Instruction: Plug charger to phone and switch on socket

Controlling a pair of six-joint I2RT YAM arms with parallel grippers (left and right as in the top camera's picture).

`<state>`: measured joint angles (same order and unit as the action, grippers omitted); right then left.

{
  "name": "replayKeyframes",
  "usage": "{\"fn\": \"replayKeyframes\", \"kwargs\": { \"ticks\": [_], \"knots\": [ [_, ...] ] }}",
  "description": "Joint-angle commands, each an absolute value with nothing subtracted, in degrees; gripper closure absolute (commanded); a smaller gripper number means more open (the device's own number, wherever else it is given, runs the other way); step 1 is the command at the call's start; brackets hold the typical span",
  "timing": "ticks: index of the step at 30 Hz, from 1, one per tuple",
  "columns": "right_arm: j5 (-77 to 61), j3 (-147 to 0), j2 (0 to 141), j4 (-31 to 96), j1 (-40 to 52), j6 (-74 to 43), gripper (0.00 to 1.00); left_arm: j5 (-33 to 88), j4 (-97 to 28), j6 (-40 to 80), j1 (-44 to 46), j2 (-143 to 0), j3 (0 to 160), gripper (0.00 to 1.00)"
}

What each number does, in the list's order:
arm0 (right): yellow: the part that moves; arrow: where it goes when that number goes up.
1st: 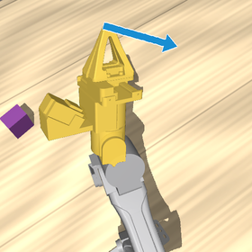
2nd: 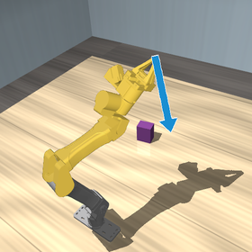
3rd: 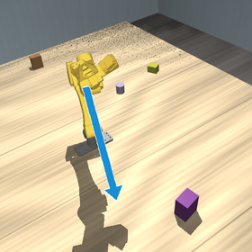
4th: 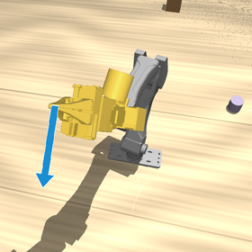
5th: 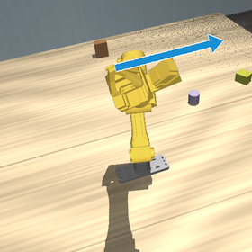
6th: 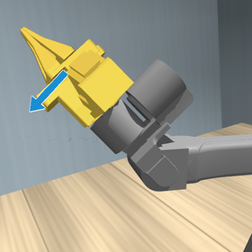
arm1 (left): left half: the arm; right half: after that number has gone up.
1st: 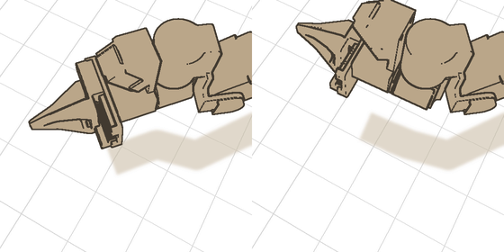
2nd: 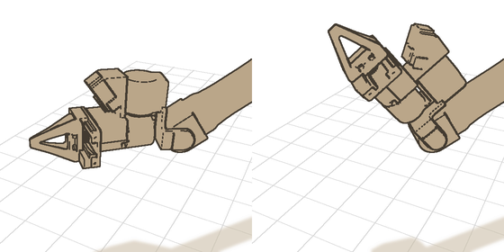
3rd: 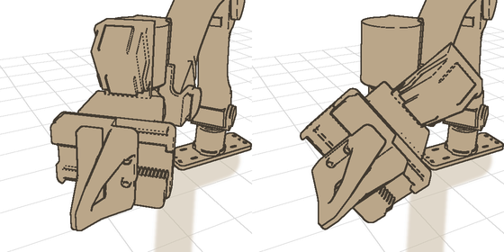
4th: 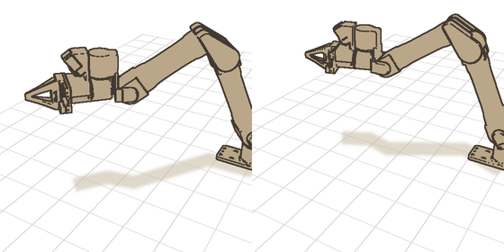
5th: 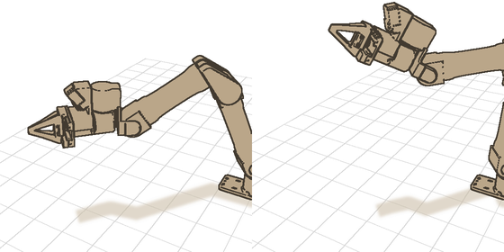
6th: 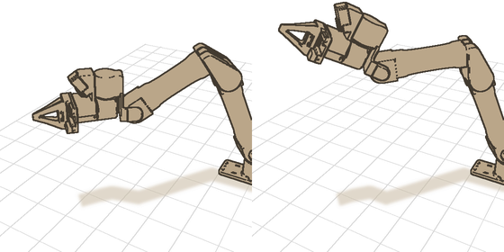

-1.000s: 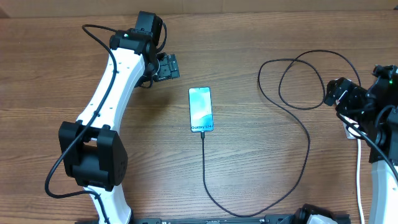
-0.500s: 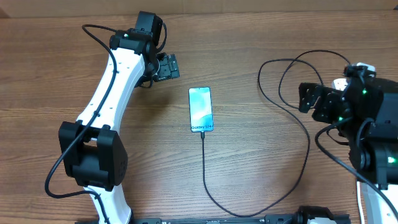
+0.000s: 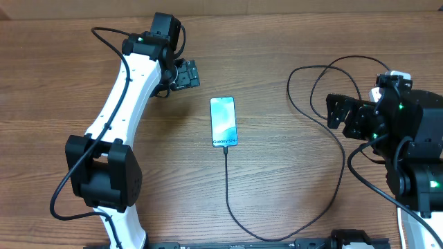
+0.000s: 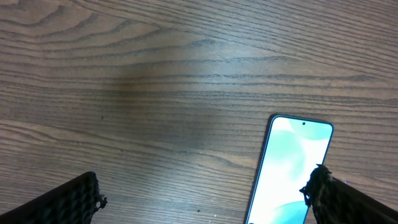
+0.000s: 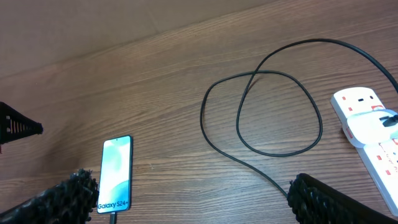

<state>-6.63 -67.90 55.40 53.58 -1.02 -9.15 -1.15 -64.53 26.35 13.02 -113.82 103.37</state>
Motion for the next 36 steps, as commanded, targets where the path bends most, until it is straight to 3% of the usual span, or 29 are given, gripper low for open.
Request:
{"fn": "replayKeyframes", "kwargs": {
  "ticks": [1,16,26,36],
  "knots": [
    [-6.52,-67.85,55.18,53.28,-0.69,-8.49,0.0,-1.89,-64.45,25.28,13.15,-113.14,103.66,0.0],
    [-6.5,-63.29,54.76,63.51,-0.69,-8.47,0.0,-1.89,-64.47,25.28,13.15,-113.14,103.66,0.0],
    [-11.29,-44.01,51.07,52.53,-0.69,-8.49,0.0,-1.89,-64.45,25.28,13.15,-113.14,103.66,0.0],
    [-12.16,-41.12,49.6,44.14,-0.69,-8.47,0.0,-1.89,-64.45,25.28,13.15,-113.14,103.66,0.0]
  ]
}}
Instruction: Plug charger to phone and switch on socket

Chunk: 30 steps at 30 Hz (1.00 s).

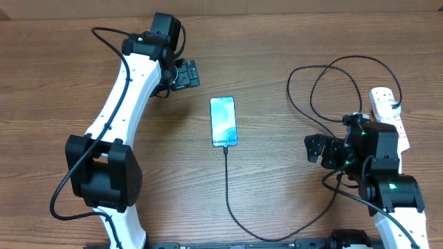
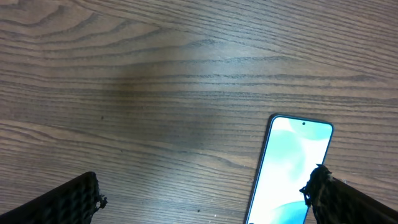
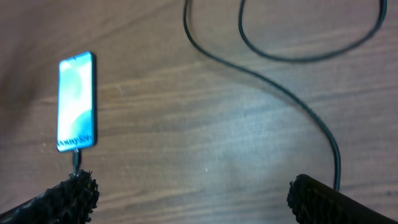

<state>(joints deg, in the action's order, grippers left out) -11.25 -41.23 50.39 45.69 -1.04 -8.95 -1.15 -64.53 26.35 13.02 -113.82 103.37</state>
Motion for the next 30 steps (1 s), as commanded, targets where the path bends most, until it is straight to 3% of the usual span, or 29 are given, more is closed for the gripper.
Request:
{"fn": "replayKeyframes", "kwargs": {
  "ticks": [1,17,30],
  "knots": [
    [-12.27,-40.84,49.6,43.16,-0.69,-8.47,0.0,-1.89,-64.47,25.28,13.15,-113.14,103.63,0.0],
    [-14.24,-16.73,42.28,4.14,-0.69,-8.49,0.0,-1.89,-64.45,25.28,13.15,-113.14,103.66,0.0],
    [-14.76,-7.09,36.45,-11.84,-0.69,-8.56,0.0,-1.89,-64.45,25.28,13.15,-113.14,103.63,0.0]
  ]
}}
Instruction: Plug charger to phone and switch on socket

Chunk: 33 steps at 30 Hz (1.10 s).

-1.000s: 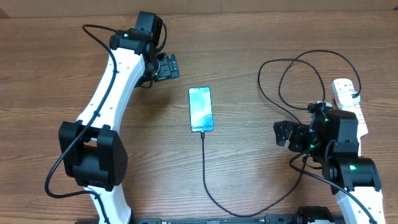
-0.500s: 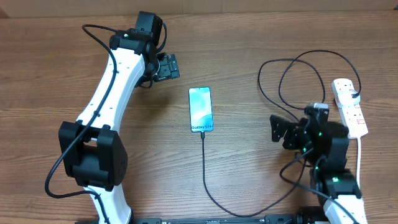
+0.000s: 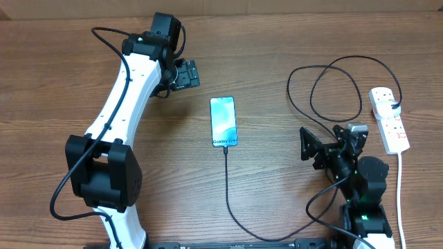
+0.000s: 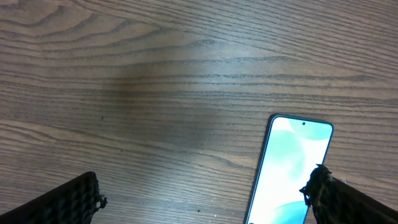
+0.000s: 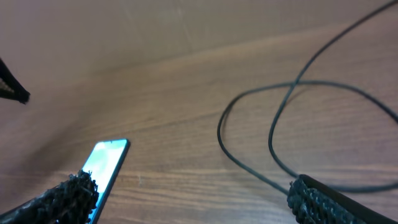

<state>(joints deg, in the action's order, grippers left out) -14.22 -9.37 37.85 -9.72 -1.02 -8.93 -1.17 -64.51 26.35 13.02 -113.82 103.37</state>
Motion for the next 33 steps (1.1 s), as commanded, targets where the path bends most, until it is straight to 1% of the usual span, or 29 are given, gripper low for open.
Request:
{"fn": "replayKeyframes", "kwargs": {
  "ticks": [1,7,15,23,28,33],
  "knots": [
    [-15.03,-6.22,36.05,-13.19,-0.69,-8.56,0.0,-1.89,-64.45,25.28,13.15,-113.14,103.66,0.0],
    [-16.36,-0.56,33.1,-21.04,-0.69,-8.73,0.0,-1.91,-64.45,25.28,13.15,-113.14,103.66,0.0],
    [-16.6,-0.45,31.0,-19.68,-0.69,-8.69,0.0,-1.91,-64.45,25.28,13.15,-113.14,103.63,0.0],
    [-14.41,-0.45,24.99,-12.05,-0.69,-8.67,0.0,-1.89,-64.47,25.28,13.15,-113.14,103.66,0.0],
    [-11.42,-0.45,17.12,-3.66,-0.69,-8.62,0.0,-1.89,-64.45,25.28,13.15,-113.14,103.66,0.0],
    [-11.38,-0.45,8.38,3.07,-0.69,-8.34,0.0,-1.89,-64.45,25.28,13.15,-113.14,103.63,0.0]
  ]
}}
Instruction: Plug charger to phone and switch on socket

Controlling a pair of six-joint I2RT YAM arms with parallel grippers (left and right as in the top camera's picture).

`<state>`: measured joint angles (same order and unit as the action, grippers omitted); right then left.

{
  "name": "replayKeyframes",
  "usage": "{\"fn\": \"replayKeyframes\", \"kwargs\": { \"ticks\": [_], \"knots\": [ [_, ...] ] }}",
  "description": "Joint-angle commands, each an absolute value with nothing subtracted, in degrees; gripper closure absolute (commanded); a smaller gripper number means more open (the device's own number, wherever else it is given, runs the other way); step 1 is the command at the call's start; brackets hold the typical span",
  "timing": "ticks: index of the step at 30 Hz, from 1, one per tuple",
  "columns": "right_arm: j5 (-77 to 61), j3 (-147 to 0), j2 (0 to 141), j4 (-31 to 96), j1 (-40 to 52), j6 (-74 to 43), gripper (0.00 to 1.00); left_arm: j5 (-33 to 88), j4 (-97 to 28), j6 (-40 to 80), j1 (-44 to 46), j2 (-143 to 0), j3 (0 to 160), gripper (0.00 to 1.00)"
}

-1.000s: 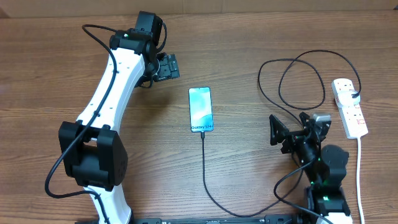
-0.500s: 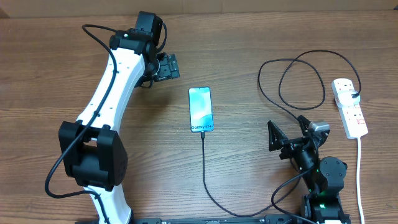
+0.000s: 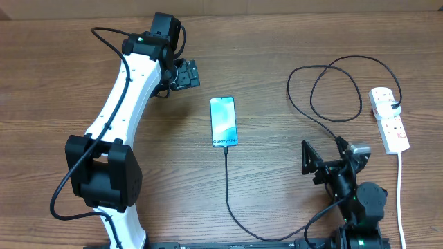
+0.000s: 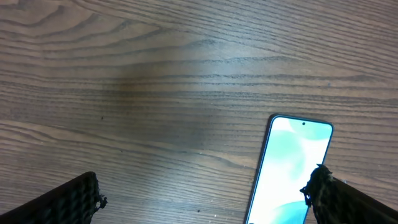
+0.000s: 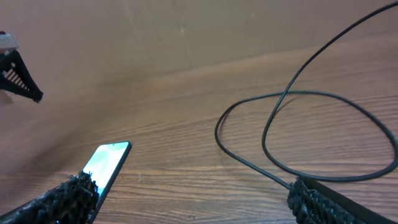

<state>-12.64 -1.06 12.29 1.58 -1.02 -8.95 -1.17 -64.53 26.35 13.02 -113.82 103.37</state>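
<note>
The phone [image 3: 223,122] lies flat mid-table with its screen lit, and it also shows in the left wrist view as the phone [image 4: 289,167] and in the right wrist view as the phone [image 5: 107,160]. A black charger cable [image 3: 225,173] is plugged into its bottom edge. The cable runs toward the front edge, then loops up right to the white power strip [image 3: 388,119]. My left gripper [image 3: 188,75] hovers open up-left of the phone, nothing between its fingers [image 4: 69,200]. My right gripper [image 3: 323,155] stands open at the front right, empty, with the cable loop [image 5: 311,121] ahead of it.
The strip's white lead [image 3: 401,194] runs down the right edge of the wooden table [image 3: 277,55]. The black cable's loops [image 3: 332,86] lie between the phone and the strip. My left arm [image 3: 124,104] stretches across the left side.
My right gripper has drawn back a little toward the table's front edge and stays open. The left arm, phone, cable and strip have not moved.
My right gripper was first over the power strip at the right edge, open. Then it was lower and left of the strip, then at the front right, and now nearer the front still. The phone stayed lit with the cable plugged in; my left gripper held still.
</note>
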Motion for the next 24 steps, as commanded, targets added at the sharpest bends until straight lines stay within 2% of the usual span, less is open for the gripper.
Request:
{"fn": "replayKeyframes", "kwargs": {
  "ticks": [1,6,24],
  "knots": [
    [-11.46,-0.45,6.35,3.9,-0.69,-8.01,0.0,-1.89,-64.47,25.28,13.15,-113.14,103.66,0.0],
    [-12.51,-0.45,1.04,3.84,0.14,-8.03,0.0,-1.89,-64.45,25.28,13.15,-113.14,103.66,0.0],
    [-12.47,-0.45,0.12,3.66,1.28,-8.03,0.0,-1.89,-64.45,25.28,13.15,-113.14,103.66,0.0]
  ]
}}
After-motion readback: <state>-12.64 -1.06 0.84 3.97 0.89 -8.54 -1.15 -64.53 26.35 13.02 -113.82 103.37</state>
